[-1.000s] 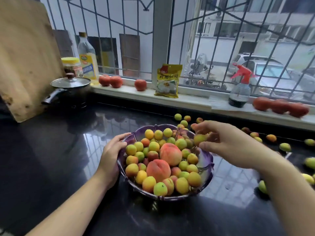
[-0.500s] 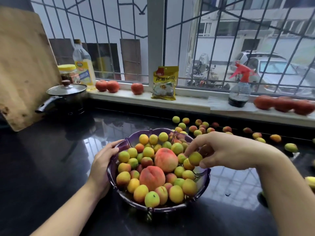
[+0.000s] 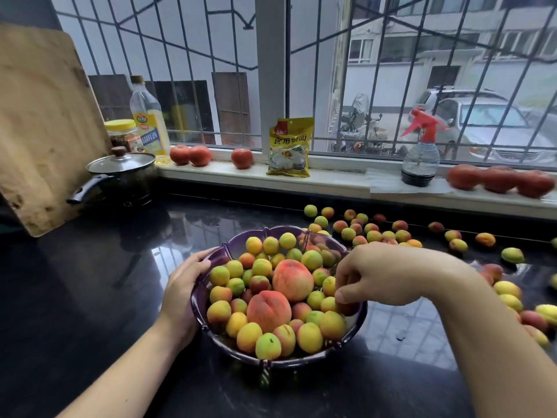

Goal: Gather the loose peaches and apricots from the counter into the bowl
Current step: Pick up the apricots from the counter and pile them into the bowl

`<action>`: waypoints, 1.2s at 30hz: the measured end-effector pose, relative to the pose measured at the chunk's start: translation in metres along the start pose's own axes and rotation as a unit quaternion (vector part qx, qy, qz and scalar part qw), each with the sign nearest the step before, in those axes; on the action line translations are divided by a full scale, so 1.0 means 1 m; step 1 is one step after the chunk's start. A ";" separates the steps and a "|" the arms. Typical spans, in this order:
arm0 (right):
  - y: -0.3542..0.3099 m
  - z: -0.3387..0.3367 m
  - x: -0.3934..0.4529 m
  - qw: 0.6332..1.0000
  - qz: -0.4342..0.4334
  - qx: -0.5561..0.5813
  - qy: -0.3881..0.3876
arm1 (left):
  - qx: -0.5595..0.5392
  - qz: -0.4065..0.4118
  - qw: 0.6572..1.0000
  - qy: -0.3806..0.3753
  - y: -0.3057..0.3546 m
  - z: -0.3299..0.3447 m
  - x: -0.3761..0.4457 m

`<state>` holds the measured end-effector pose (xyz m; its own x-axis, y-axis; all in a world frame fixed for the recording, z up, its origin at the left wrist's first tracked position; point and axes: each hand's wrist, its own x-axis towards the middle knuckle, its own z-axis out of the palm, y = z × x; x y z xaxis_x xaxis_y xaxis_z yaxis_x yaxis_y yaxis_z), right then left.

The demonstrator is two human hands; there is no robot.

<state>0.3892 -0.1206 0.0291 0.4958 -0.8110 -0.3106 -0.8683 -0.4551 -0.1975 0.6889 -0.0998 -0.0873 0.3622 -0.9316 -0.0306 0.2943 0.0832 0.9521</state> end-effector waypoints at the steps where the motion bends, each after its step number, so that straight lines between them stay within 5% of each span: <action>1: -0.003 0.002 0.001 1.000 0.004 -0.011 0.000 | -0.004 -0.002 1.000 -0.001 0.000 0.000 0.000; 6: -0.007 0.001 0.000 1.000 0.010 0.014 0.017 | -0.006 -0.011 0.999 -0.035 0.001 -0.002 -0.001; 9: 0.007 -0.009 0.000 0.983 0.035 0.115 0.138 | -0.010 -0.019 0.998 -0.050 0.000 -0.003 -0.001; 12: 0.024 -0.006 0.011 0.950 0.153 0.148 0.227 | 0.000 -0.009 0.999 -0.036 0.002 -0.001 -0.002; 15: 0.020 0.004 0.024 0.948 0.179 0.219 0.144 | 0.011 0.003 1.000 -0.011 0.007 0.001 -0.003; 19: -0.002 0.016 0.033 0.952 0.165 0.224 0.131 | -0.045 -0.040 0.998 0.010 0.018 -0.009 0.015; 26: -0.042 0.025 0.047 0.880 0.115 0.453 0.081 | -0.205 -0.131 0.968 -0.064 0.039 -0.044 0.084; 30: 0.001 0.014 0.074 0.928 0.187 0.256 0.198 | -0.227 -0.131 0.959 -0.106 0.028 -0.049 0.098; 36: -0.011 0.013 0.149 0.918 0.186 0.107 0.334 | -0.229 -0.142 0.955 -0.126 0.027 -0.047 0.096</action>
<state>0.4725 -0.2316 -0.0275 -0.0184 -0.9727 0.2313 -0.9162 -0.0762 -0.3935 0.7734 -0.1707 -0.0791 0.0025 -0.9904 -0.1379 0.7251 -0.0931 0.6823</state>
